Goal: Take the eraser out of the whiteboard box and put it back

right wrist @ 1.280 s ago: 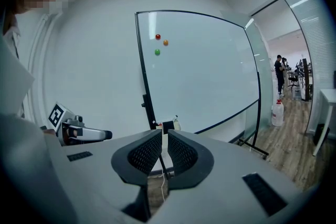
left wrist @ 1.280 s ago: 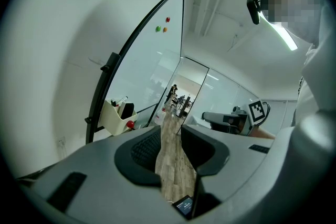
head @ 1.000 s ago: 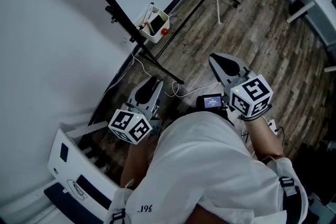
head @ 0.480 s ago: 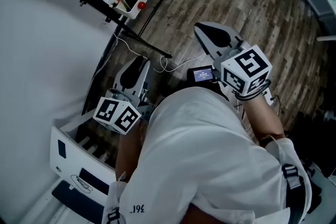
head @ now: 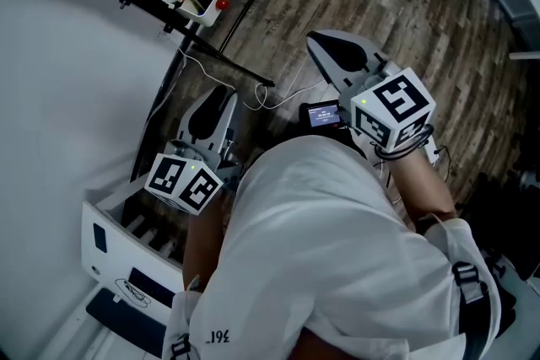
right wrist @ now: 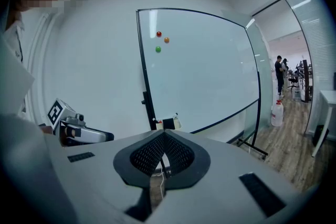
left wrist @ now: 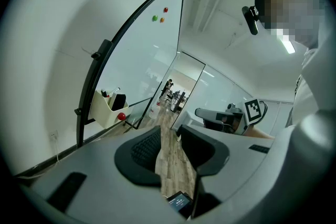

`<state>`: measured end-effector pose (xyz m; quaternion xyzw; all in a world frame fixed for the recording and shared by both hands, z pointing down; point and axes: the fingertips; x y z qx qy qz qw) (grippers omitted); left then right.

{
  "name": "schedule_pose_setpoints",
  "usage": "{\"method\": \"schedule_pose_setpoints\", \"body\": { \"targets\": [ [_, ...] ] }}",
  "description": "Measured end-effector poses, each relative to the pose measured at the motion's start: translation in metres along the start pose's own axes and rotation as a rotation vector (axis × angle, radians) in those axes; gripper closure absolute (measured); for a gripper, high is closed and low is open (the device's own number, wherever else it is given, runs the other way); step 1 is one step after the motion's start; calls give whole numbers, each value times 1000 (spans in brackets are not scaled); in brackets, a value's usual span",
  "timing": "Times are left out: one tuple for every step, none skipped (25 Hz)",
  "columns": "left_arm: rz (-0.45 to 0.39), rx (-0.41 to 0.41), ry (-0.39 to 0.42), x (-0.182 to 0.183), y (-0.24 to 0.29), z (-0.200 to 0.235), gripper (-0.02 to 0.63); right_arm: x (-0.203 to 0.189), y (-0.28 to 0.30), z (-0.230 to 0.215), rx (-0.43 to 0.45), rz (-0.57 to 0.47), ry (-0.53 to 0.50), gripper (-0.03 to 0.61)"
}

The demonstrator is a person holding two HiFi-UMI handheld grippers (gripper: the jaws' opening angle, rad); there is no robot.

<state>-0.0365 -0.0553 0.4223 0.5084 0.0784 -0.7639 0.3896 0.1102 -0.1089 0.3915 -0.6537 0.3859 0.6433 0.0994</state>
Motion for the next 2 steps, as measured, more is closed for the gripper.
{"method": "schedule_pose_setpoints", "body": {
  "targets": [
    [1, 1, 0, 0, 0, 0, 486, 0, 1, 0, 1, 0, 0, 554],
    [1, 2, 1, 1, 1, 1, 486, 0, 1, -1, 1, 0, -1, 554]
  ]
}}
Point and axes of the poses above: the fingertips, and each gripper's own axes: y forward along the fingers, z to its left, x out of its top, and after that the axes turned 4 degrees about z, right-handed
